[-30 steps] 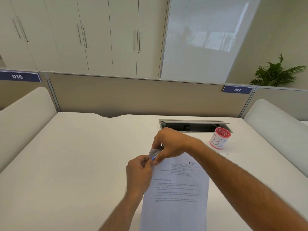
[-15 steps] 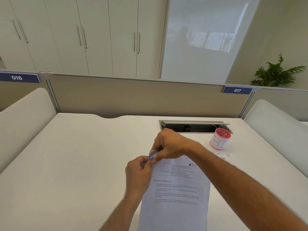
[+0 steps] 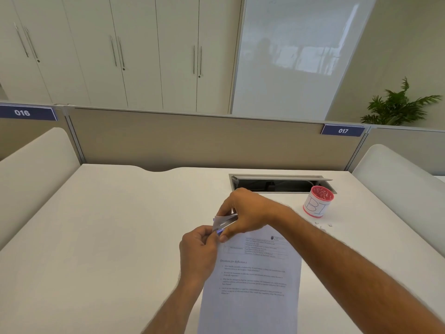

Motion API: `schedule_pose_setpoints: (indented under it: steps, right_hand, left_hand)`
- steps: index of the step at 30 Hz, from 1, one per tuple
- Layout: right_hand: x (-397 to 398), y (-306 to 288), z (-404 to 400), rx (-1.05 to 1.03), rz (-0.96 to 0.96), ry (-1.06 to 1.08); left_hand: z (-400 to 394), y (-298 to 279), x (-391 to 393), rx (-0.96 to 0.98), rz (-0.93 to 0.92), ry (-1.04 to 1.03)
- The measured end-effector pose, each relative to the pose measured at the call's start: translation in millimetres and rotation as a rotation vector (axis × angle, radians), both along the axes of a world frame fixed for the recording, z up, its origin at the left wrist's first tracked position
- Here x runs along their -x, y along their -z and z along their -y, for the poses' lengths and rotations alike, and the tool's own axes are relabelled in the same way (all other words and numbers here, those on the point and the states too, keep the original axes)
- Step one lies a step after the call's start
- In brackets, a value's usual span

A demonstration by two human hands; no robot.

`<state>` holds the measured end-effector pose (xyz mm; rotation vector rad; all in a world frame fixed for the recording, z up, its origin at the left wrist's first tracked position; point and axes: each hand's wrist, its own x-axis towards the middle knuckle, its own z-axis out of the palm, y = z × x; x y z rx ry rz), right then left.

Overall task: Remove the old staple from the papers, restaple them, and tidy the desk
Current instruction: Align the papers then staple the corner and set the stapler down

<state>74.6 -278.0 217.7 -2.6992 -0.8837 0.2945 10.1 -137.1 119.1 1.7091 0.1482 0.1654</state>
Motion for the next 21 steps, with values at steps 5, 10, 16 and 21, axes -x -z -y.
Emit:
schedule_pose_setpoints:
  steps: [5,10,16,21]
  right_hand:
    - [-3.4,4.7,6.1,-0.087,-0.006,0.042]
    - [-11.5,5.0,21.2,-0.237,-0.013,0.131]
    - [-30.9,24.8,59.6,-0.998,-0.053,0.500]
    - [-66.9,60.2,102.6,-1.302,-0.105,0.957]
  left_hand:
    - [0.4,-1.2,-3.6,0.014,-0.010,0.004]
    - [0.3,-1.8,-11.4,0.000,-0.015,-0.011]
    - [-6.0,2.5,-28.9,0.014,-0.029,-0.037]
    - [-8.0,9.6,-45.7,0.015,-0.050,-0.049]
